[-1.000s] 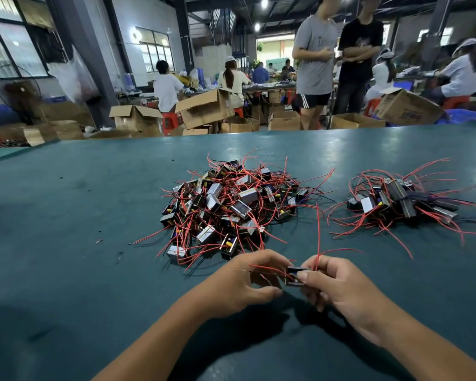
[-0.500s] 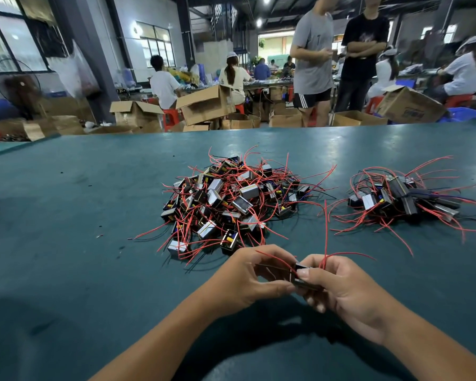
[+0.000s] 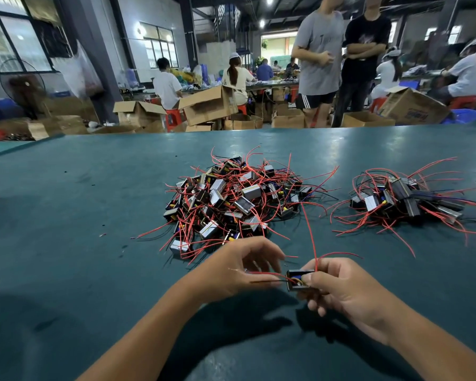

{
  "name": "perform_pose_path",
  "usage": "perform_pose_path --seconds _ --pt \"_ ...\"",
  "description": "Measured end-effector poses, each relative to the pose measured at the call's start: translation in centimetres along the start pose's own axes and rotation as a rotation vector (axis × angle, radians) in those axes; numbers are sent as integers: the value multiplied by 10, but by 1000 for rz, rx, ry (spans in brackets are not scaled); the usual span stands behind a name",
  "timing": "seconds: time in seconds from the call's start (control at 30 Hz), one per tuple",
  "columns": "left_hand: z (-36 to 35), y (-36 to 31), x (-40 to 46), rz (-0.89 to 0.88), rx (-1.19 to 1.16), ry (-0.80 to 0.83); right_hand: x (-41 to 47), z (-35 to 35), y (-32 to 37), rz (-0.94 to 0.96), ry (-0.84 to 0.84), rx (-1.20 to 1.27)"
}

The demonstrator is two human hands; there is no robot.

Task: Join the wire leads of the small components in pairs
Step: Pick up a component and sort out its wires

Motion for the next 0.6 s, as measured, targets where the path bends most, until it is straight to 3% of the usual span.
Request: perform_pose_path --seconds 0.07,0.2,0.33,0.5,0.6 --pt "17 2 -2 15 29 -134 -1 3 1 18 0 -108" --pt "47 8 -4 -23 133 -549 -2 -1 0 11 59 -267" --pt "74 23 -10 7 417 -861 -2 -4 -5 5 133 -389" --pt "87 37 -19 125 726 -778 0 -5 -8 194 53 -657" --pt "102 38 -24 263 761 -781 1 -7 -12 303 -47 -790"
Point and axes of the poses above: each hand's wrist, its own x-axis towards the middle knuckle, its own z-axis out of the back of the hand, y = z × x, the point moved 1 cm from there along x, towards the middle knuckle, and after that the axes turned 5 degrees about -z, right-handed, at the moved point
